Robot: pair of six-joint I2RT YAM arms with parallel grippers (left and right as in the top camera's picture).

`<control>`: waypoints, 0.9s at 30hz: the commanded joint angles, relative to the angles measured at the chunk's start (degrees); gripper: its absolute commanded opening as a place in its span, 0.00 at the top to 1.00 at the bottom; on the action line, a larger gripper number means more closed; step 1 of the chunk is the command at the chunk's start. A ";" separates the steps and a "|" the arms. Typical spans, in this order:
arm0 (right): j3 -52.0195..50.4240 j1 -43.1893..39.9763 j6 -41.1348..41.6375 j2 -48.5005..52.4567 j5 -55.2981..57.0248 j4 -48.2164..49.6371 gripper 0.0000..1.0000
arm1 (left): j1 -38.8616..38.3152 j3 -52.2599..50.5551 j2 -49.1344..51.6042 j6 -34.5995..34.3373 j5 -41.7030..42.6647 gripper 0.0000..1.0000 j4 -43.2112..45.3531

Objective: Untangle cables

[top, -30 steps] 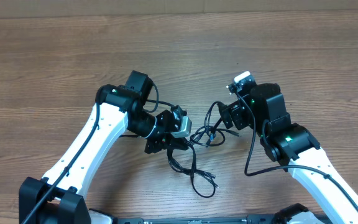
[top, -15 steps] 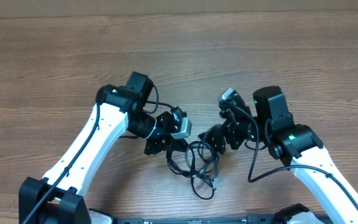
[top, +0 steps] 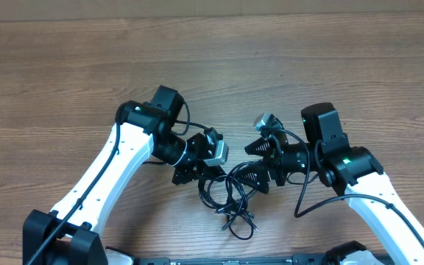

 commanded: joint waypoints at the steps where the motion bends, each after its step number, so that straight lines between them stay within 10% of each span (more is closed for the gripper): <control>1: 1.49 0.66 -0.02 -0.37 -6.82 -1.90 0.00 | -0.04 0.02 -0.66 2.75 2.10 0.96 0.74; 27: 1.49 0.66 -0.02 -0.37 -6.88 -8.68 0.00 | 0.02 0.02 -0.66 -15.72 -2.80 0.96 12.33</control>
